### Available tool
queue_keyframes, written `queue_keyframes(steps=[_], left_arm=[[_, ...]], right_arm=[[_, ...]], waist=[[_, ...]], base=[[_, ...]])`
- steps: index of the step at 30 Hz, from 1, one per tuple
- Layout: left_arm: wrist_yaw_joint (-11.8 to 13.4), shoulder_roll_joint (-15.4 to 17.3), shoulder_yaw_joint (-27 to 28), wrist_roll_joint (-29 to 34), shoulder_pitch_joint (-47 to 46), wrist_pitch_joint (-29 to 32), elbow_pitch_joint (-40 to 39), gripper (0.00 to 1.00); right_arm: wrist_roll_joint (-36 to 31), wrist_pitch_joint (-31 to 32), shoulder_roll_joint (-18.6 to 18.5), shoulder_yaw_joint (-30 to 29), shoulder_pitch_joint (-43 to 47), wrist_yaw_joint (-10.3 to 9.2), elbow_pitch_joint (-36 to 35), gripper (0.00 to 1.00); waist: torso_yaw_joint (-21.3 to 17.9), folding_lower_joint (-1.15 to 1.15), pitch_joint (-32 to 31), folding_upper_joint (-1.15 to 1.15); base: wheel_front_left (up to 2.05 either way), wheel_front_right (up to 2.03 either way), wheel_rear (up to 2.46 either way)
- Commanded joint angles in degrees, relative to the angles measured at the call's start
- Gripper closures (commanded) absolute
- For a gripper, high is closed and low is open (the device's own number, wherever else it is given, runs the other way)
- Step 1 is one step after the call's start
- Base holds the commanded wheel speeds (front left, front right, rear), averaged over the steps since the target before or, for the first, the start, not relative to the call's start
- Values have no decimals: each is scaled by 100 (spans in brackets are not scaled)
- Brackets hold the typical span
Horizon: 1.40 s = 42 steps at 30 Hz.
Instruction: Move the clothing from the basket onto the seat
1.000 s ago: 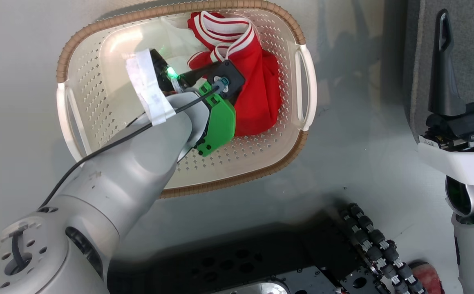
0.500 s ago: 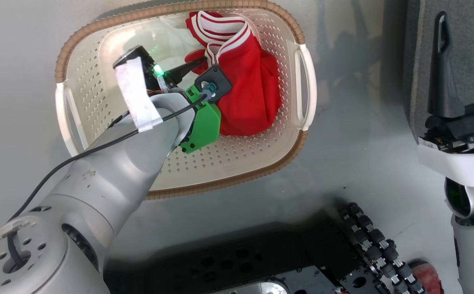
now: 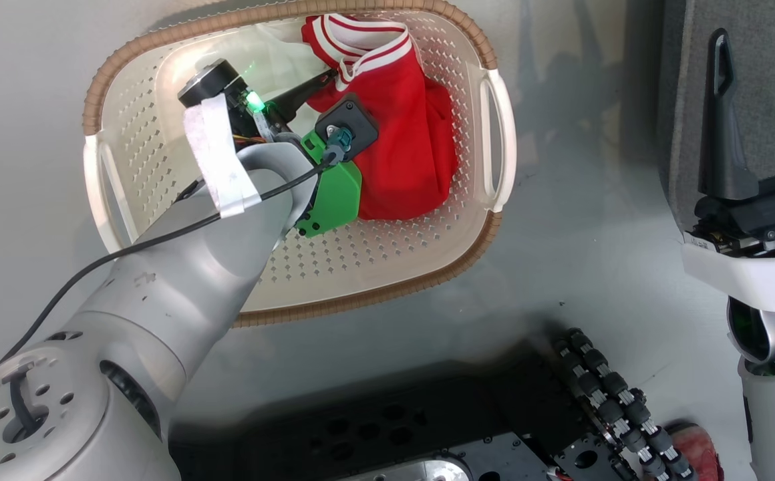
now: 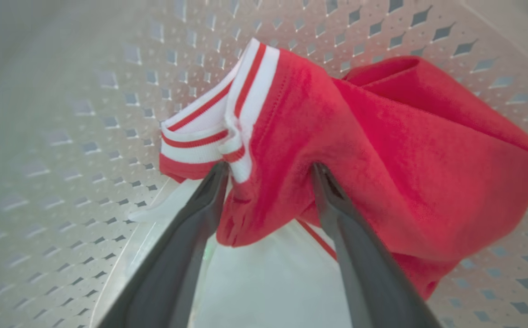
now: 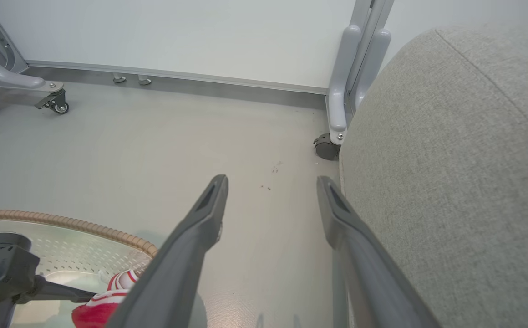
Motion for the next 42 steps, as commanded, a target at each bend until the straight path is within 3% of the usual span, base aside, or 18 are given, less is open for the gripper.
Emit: queue_keyframes(steps=[1, 9, 17, 26, 42], left_arm=[[44, 21, 4, -3, -108, -48, -7, 100], [-67, 20, 4, -75, -127, -126, -12, 100], [116, 17, 51, -196, 41, -329, -200, 100], [506, 125, 633, 135, 897, -351, -1313, 100], [605, 358, 2199, 1143, 3201, -348, -3404, 100]], right_arm=[[7, -13, -24, -15, 41, -10, -21, 0], [22, -13, 13, -5, -132, -10, -7, 0], [60, -13, 98, 48, -432, -10, 117, 0], [49, -13, 174, 79, -228, -10, 394, 0], [120, -13, 235, 281, 721, -10, 1067, 0]], waist=[[4, 0, 4, 0], [42, 0, -21, 0], [85, 0, -361, 0], [287, 0, -1495, 0], [697, 0, -4008, 0]], base=[[0, 0, 0], [0, 0, 0], [0, 0, 0], [0, 0, 0], [0, 0, 0]])
